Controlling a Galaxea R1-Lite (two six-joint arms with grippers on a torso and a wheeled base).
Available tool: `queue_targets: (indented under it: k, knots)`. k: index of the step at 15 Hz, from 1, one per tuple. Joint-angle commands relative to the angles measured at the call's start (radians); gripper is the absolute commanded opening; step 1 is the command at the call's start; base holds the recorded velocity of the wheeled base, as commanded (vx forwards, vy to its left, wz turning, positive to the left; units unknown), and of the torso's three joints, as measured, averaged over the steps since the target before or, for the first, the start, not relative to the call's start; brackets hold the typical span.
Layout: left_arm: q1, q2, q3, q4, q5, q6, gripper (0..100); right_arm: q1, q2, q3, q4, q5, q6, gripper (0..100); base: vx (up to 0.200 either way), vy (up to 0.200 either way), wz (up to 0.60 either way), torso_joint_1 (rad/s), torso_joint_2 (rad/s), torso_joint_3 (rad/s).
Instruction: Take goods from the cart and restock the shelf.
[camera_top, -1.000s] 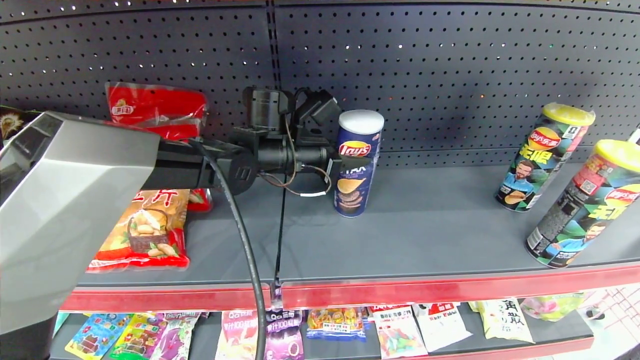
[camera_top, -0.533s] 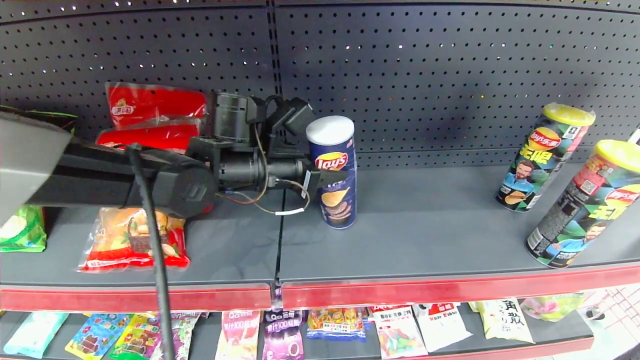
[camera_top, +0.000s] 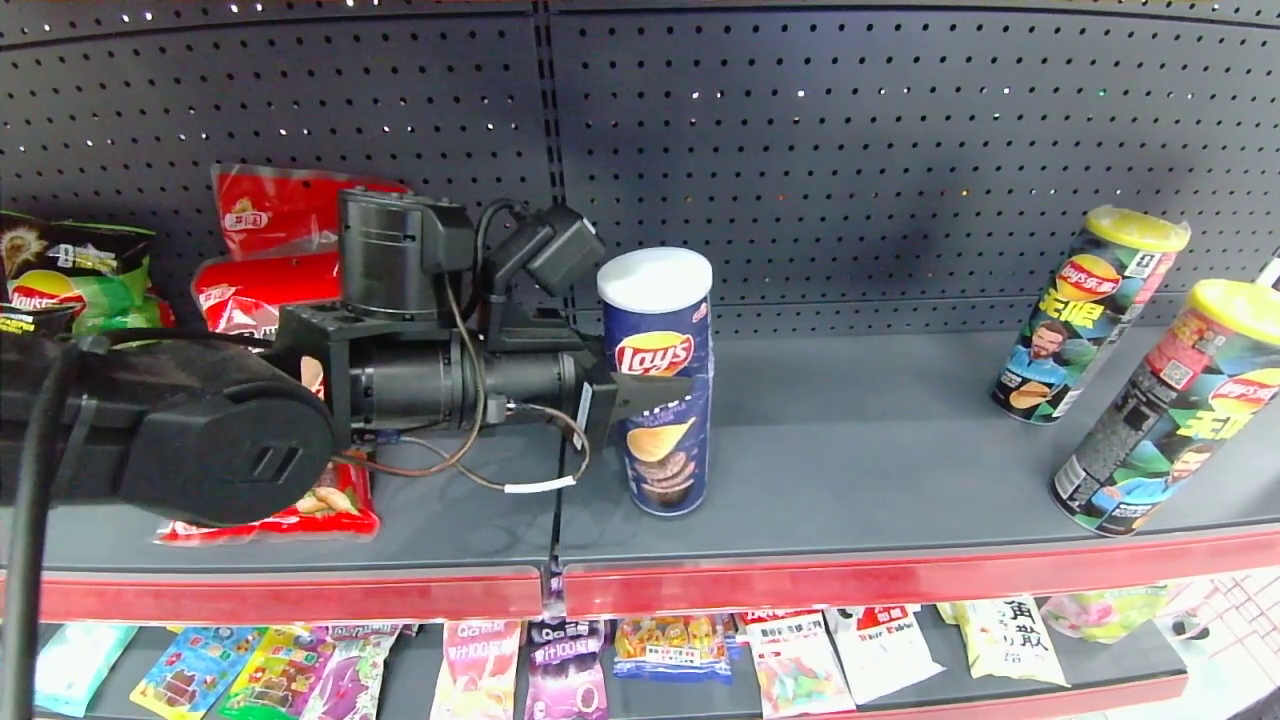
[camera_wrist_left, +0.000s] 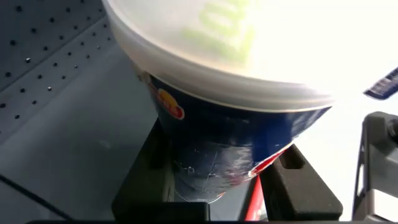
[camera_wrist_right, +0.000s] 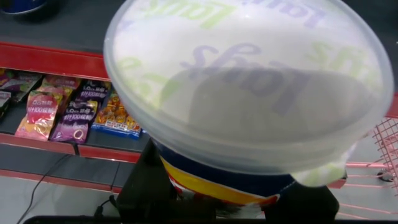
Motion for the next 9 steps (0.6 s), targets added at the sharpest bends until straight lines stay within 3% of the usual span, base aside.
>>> queue_targets:
  k: [1, 9]
  knots:
    - [-0.009, -0.017, 0.030, -0.014, 0.001, 0.000, 0, 0.000, -0.002, -0.002, 0.000, 0.000, 0.000, 0, 0.000, 0.000, 0.00, 0.000, 0.00, 0.000]
    - [-0.019, -0.028, 0.049, -0.018, 0.030, -0.002, 0, 0.000, -0.001, -0.001, 0.000, 0.000, 0.000, 0, 0.000, 0.000, 0.00, 0.000, 0.00, 0.000]
